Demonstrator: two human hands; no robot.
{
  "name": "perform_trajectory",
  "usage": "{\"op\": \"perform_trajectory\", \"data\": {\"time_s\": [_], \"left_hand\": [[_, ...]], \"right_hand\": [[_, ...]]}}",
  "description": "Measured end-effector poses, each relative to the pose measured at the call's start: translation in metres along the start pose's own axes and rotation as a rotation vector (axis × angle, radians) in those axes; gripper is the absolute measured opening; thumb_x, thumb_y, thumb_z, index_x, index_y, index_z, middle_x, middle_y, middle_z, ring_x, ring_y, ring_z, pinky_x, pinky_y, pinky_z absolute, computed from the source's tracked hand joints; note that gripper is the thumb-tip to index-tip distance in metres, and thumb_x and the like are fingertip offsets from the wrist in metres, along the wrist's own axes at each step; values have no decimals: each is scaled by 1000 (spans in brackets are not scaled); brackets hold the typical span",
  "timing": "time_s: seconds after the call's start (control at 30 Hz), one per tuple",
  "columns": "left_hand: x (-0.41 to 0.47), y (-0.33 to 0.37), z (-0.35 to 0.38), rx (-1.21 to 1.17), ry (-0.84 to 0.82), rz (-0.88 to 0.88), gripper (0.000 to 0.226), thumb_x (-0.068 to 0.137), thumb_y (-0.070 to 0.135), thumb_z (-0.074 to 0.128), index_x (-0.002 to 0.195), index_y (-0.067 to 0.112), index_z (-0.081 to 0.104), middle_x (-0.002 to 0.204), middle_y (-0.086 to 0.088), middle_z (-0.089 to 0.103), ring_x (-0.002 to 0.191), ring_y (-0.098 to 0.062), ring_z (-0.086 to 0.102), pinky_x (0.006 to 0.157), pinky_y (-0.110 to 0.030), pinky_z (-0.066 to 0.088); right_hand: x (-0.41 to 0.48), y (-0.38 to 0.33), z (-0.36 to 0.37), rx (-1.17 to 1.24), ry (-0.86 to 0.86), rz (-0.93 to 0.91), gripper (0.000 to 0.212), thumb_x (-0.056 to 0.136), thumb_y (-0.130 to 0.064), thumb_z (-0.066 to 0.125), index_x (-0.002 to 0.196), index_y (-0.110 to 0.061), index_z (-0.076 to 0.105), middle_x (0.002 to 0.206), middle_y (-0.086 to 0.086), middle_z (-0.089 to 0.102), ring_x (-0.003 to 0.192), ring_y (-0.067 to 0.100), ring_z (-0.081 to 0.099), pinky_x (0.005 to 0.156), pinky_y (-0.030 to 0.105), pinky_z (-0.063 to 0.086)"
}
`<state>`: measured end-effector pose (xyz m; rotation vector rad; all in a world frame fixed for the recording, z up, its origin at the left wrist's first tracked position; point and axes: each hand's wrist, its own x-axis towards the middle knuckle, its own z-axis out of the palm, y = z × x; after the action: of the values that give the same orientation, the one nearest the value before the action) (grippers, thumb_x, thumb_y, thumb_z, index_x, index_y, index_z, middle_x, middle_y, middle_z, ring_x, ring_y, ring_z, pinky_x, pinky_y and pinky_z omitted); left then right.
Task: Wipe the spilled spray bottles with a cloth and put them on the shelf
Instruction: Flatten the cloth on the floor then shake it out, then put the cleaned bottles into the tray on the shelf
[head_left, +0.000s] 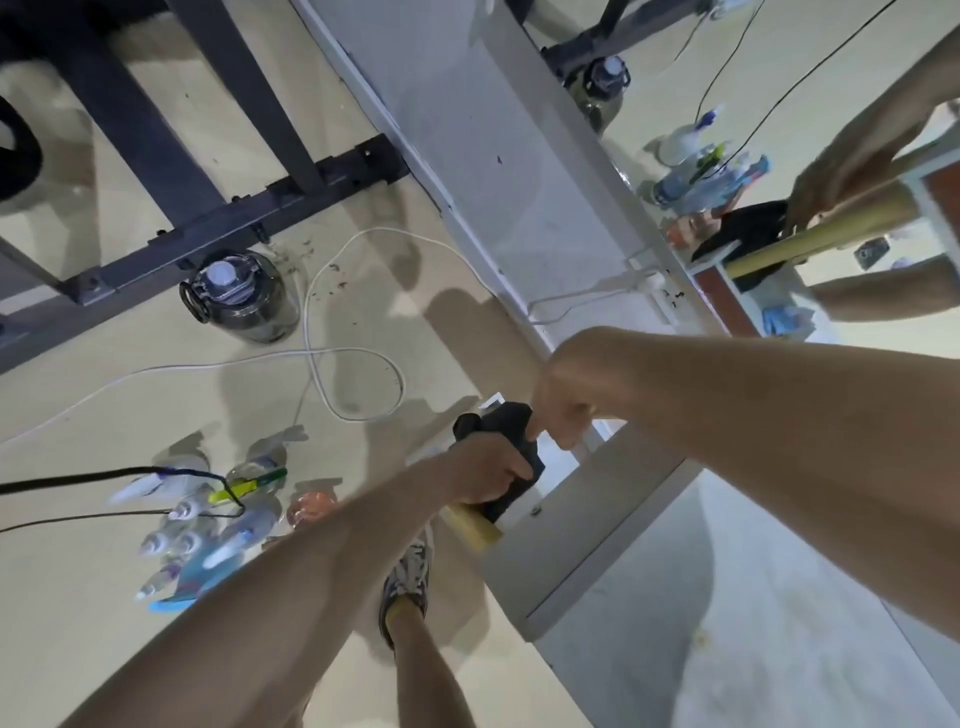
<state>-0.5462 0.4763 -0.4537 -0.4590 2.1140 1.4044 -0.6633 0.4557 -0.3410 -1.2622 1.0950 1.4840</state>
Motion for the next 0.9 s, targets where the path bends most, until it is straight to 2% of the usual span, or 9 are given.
{"op": "perform_trajectory", "data": {"time_s": [0.1, 0.13, 0.2, 0.33, 0.43, 0.53, 0.63, 0.8, 0.9], "left_hand": [[6, -12, 3, 114, 100, 11, 40, 95, 9, 46, 131, 19, 61, 140, -4, 47, 129, -23, 43, 101, -23, 34], [3, -11, 3, 152, 67, 1, 40, 96, 13, 47, 133, 20, 59, 142, -4, 44, 130, -23, 41, 105, -27, 32], [-6, -7, -3, 98, 53, -45, 41, 97, 15, 46, 136, 19, 56, 140, -5, 48, 128, -23, 46, 104, -29, 37], [-64, -14, -56, -193, 387, -198, 35, 95, 8, 46, 120, 20, 66, 117, 5, 62, 110, -15, 58, 80, -13, 40], [-144, -28, -102, -245, 597, -266, 28, 92, 8, 49, 98, 24, 71, 106, 2, 68, 99, -18, 62, 75, -19, 43], [-231, -54, -129, -181, 653, -335, 27, 92, 7, 51, 97, 23, 72, 105, 0, 70, 99, -20, 64, 81, -20, 45], [-321, -87, -143, -150, 744, -403, 25, 93, 7, 52, 91, 25, 70, 100, 1, 69, 98, -19, 63, 80, -16, 41], [-459, -156, -124, -71, 829, -500, 26, 92, 8, 52, 92, 27, 71, 96, 4, 70, 87, -17, 62, 72, -19, 39], [-525, -218, -95, 59, 810, -575, 26, 93, 11, 52, 97, 26, 72, 103, 3, 72, 93, -22, 66, 74, -24, 45]], "right_hand": [[3, -3, 1, 83, 87, -4, 52, 101, -13, 41, 151, -20, 33, 140, 3, 49, 109, 22, 50, 81, 24, 43], [1, -4, -1, 142, 148, -15, 52, 100, -10, 40, 151, -21, 33, 139, 2, 50, 106, 22, 49, 82, 23, 44], [-8, -5, -6, 323, 322, -9, 58, 100, -7, 38, 153, -27, 28, 152, 2, 39, 126, 25, 45, 101, 29, 41], [-42, -12, -31, 648, 644, -64, 46, 101, -18, 40, 147, -28, 41, 153, -2, 38, 133, 23, 43, 98, 27, 36], [-74, -34, -50, 973, 787, -151, 34, 100, -20, 46, 132, -25, 56, 140, -3, 48, 122, 17, 48, 94, 20, 36], [-113, -74, -56, 1468, 829, -321, 24, 99, -13, 50, 116, -14, 67, 117, 7, 67, 96, 18, 61, 71, 18, 49], [-146, -135, -51, 1780, 869, -410, 21, 100, -9, 48, 104, -6, 68, 100, 13, 74, 79, 19, 67, 67, 23, 51], [-162, -269, -49, 2121, 816, -471, 18, 100, -3, 48, 97, -6, 66, 82, 11, 70, 62, 14, 64, 53, 15, 48], [-137, -353, -48, 2116, 806, -437, 18, 98, -1, 49, 101, -9, 65, 86, 10, 70, 66, 15, 65, 55, 18, 48]]}}
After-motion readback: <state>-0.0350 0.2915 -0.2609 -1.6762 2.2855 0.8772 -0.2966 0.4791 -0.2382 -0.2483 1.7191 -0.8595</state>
